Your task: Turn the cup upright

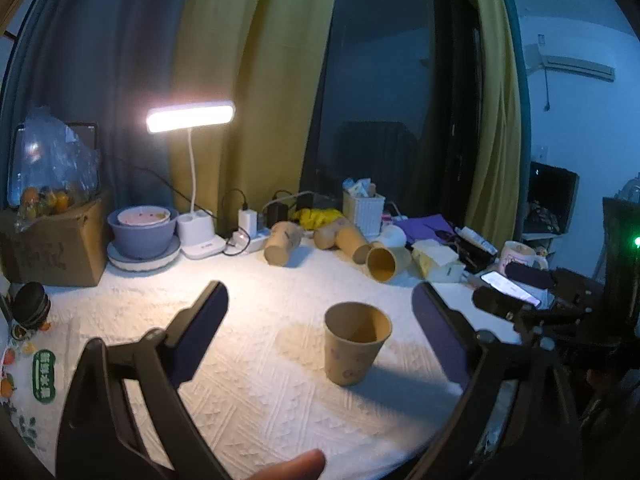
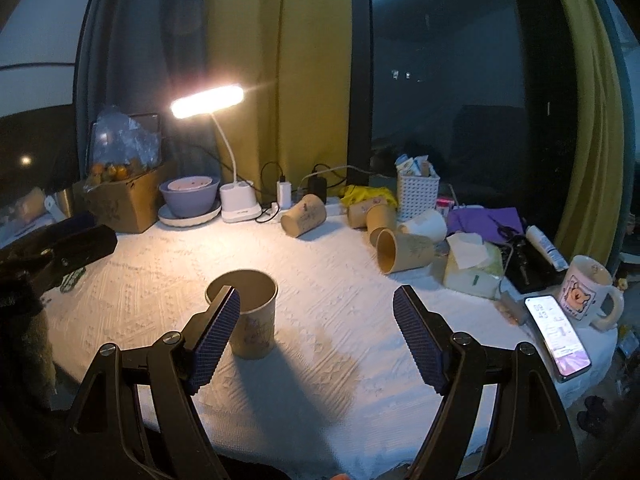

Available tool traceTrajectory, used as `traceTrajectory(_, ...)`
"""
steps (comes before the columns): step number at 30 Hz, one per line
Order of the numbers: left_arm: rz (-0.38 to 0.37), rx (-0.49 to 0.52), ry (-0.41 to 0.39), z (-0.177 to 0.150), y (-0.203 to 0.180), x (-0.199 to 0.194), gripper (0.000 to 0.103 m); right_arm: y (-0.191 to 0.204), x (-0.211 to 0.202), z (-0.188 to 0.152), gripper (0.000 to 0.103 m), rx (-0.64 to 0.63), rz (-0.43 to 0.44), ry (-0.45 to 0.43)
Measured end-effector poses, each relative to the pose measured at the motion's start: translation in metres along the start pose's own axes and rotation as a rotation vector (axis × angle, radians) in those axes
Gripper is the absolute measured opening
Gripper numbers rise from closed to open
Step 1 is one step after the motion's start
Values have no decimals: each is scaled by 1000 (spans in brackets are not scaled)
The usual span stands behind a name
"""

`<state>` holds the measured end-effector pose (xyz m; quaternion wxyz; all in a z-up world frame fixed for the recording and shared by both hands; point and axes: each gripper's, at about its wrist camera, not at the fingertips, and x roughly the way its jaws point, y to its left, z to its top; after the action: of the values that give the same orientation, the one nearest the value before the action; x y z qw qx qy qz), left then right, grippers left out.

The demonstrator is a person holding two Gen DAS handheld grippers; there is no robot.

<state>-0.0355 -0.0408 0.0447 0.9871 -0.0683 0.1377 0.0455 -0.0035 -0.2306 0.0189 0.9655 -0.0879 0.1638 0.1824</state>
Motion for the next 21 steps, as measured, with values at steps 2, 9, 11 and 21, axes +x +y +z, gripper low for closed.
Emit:
traceTrajectory(2,8,4,-17,2,1,-2,94,1,-3,4,82,-3,-10,-9)
traceTrajectory(9,2,16,-84,10,1,-11,95,4,-14,19,82,-23,-46,-47)
traceTrajectory(11,1,20,-95,13,1,-12,95,6,-17,21,82,-27,-52,-57)
traceTrajectory(21,-15,36,-138,22,-2,-18,95,10,-29,39,82,-35,-64,-114)
